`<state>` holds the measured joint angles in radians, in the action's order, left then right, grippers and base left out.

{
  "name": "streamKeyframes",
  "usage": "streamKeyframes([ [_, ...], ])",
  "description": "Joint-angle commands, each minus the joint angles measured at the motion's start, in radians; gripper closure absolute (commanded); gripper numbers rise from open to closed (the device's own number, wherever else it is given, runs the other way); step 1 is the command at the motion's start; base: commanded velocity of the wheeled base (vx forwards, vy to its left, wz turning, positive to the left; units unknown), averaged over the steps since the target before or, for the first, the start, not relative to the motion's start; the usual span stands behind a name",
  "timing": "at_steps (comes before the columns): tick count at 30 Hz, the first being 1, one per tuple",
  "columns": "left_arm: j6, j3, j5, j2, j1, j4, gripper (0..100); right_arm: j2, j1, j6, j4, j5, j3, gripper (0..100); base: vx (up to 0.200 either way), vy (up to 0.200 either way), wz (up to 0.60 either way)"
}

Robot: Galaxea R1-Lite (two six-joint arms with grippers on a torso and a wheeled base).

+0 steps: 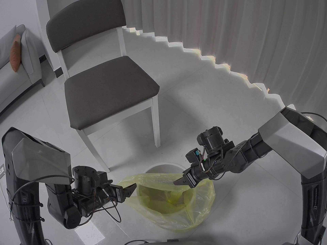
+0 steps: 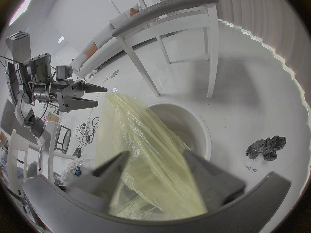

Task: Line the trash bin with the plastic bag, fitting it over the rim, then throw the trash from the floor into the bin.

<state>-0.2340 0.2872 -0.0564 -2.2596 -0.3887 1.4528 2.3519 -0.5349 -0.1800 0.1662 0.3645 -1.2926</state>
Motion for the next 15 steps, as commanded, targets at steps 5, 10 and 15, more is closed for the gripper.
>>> streamKeyframes([
  [5,0.001,-0.023,0.003,0.003,-0.001,0.054,0,-0.016,0.006,0.001,-0.005,0.001,-0.004,100,0.0,0.0,0.0],
  [10,-0.001,-0.023,0.003,0.009,0.002,0.072,0,-0.066,0.03,0.007,-0.008,0.001,-0.024,100,0.0,0.0,0.0],
  [15,-0.001,-0.016,0.003,0.005,0.008,0.084,0,-0.079,0.056,0.008,-0.07,0.001,-0.096,100,0.0,0.0,0.0],
])
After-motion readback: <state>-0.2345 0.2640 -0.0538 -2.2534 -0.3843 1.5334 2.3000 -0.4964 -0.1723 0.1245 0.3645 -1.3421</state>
